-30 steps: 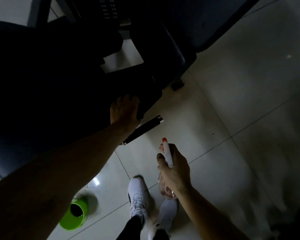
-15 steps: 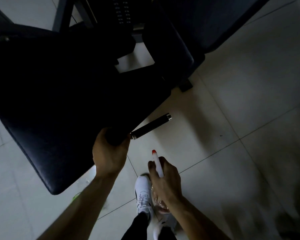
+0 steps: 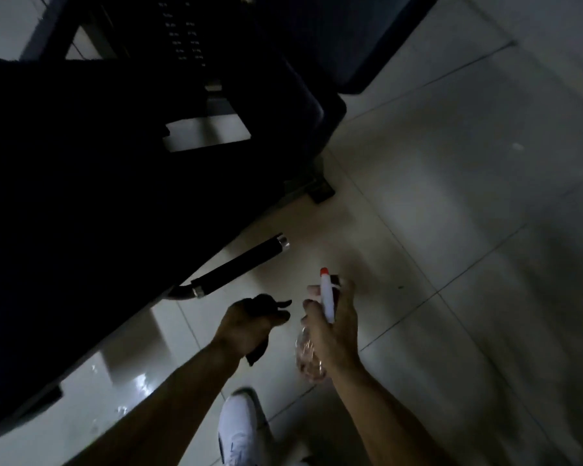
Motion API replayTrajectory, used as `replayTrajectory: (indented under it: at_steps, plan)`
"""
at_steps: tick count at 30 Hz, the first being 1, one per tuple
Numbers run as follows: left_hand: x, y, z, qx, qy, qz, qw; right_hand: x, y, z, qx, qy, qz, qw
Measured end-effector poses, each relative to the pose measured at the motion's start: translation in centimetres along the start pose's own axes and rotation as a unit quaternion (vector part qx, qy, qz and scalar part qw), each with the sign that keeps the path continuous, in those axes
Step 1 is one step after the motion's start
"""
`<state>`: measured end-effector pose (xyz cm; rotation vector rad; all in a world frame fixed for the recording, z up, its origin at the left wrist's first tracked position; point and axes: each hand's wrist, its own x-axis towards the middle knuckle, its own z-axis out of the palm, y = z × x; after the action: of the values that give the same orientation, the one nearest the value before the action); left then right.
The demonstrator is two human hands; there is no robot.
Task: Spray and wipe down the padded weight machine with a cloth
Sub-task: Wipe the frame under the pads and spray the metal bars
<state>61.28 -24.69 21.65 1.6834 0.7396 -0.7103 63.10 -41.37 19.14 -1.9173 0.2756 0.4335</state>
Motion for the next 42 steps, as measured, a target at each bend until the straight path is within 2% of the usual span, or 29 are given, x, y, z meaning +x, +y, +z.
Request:
replayTrajectory:
  at_steps: [2,4,8,12,15,18,21,23,25,27,29,30,32,35,38,40,42]
  plan:
    - [3.3,-0.1,0.8,-0.053,-0.034,-0.024,0.998,1.9,2.6,-0.8,-0.009,0.014,-0.005,1.000]
    - [6.9,-0.3,2.2,-0.091,-0.081,-0.039,0.992,4.2,6.2,-1.6,-0.022,0.060,-0.020,0.998]
    - [13.7,-0.9,4.6,-0.156,-0.150,-0.025,0.976,10.6,15.9,-1.8,-0.090,0.128,-0.044,0.987]
    - [19.3,-3.0,6.5,-0.155,-0.137,-0.033,0.978,15.4,24.4,-1.3,-0.118,0.164,-0.070,0.977]
    - [21.0,-4.6,7.2,-0.150,-0.134,-0.027,0.979,17.4,27.3,-1.5,-0.116,0.140,-0.048,0.982]
    - [19.5,-4.9,7.8,-0.223,-0.145,-0.047,0.963,18.0,28.8,-2.2,-0.129,0.110,-0.013,0.985]
    - [16.6,-3.9,7.7,-0.238,-0.137,-0.038,0.961,16.7,26.6,-2.9,-0.173,0.087,0.009,0.981]
    - [14.4,-2.7,7.6,-0.247,-0.116,-0.014,0.962,14.9,21.5,-3.3,-0.084,0.080,-0.017,0.993]
    - [12.4,-1.6,7.4,-0.271,-0.083,0.015,0.959,12.9,16.6,-2.7,0.084,0.018,-0.016,0.996]
    - [10.7,-0.6,7.5,-0.265,-0.036,0.040,0.963,10.7,12.3,-1.2,0.241,-0.077,0.055,0.966]
    - [8.9,0.2,7.6,-0.219,0.018,0.082,0.972,9.1,9.6,0.4,0.371,-0.135,0.133,0.909]
    - [7.8,0.4,7.6,-0.195,0.042,0.106,0.974,8.4,8.6,1.1,0.423,-0.149,0.152,0.881]
    - [6.3,0.3,7.3,-0.181,0.078,0.160,0.967,8.0,6.9,2.2,0.455,-0.119,0.154,0.869]
    - [3.9,-0.9,5.1,-0.194,0.119,0.200,0.953,8.6,4.8,3.6,0.408,-0.080,0.087,0.906]
    - [1.0,-3.5,2.0,-0.204,0.144,0.156,0.956,8.5,2.0,3.9,0.326,-0.007,-0.011,0.945]
    - [-0.3,-5.6,-0.2,-0.242,0.144,0.126,0.951,7.9,-0.3,3.9,0.267,0.036,-0.154,0.951]
    - [-0.8,-7.3,-2.3,-0.306,0.177,0.127,0.927,7.5,-1.8,4.8,0.148,0.069,-0.325,0.931]
